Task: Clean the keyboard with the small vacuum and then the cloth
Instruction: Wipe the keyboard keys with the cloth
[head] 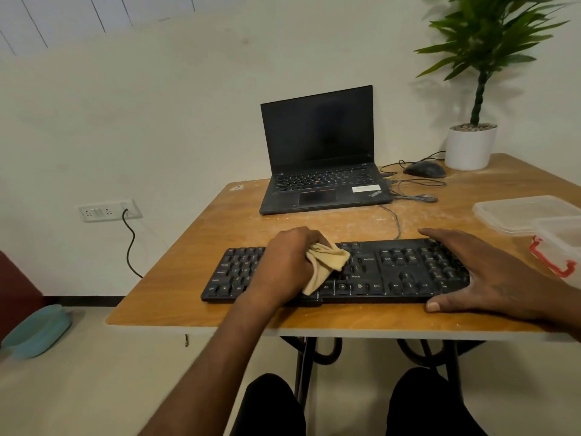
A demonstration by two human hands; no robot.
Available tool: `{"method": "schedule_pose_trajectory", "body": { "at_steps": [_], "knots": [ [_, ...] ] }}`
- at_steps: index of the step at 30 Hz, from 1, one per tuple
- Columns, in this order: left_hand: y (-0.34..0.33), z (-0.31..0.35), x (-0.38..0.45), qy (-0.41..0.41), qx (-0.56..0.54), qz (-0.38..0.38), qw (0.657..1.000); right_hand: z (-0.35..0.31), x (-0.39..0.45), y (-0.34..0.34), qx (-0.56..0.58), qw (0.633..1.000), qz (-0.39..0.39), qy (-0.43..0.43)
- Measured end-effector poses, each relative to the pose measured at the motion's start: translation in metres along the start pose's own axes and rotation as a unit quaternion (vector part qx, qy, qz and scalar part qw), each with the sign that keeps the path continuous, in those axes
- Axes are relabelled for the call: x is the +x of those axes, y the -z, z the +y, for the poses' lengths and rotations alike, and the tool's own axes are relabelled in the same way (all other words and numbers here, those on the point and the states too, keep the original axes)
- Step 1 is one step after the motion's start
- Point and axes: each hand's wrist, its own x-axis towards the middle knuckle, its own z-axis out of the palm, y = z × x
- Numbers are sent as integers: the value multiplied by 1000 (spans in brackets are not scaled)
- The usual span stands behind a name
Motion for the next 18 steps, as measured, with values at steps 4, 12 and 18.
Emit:
{"method": "schedule_pose_trajectory", "body": {
  "at_steps": [4, 12, 18],
  "knots": [
    [3, -4, -3, 0, -1, -8, 1000, -1, -1, 0, 2, 1000, 0, 0],
    [36, -41, -26, 66, 79, -19, 994, 0, -1, 0, 5, 1000, 7, 1],
    [31, -32, -26, 50, 81, -13, 995, 0, -1, 0, 0, 1000, 8, 3]
  ]
}}
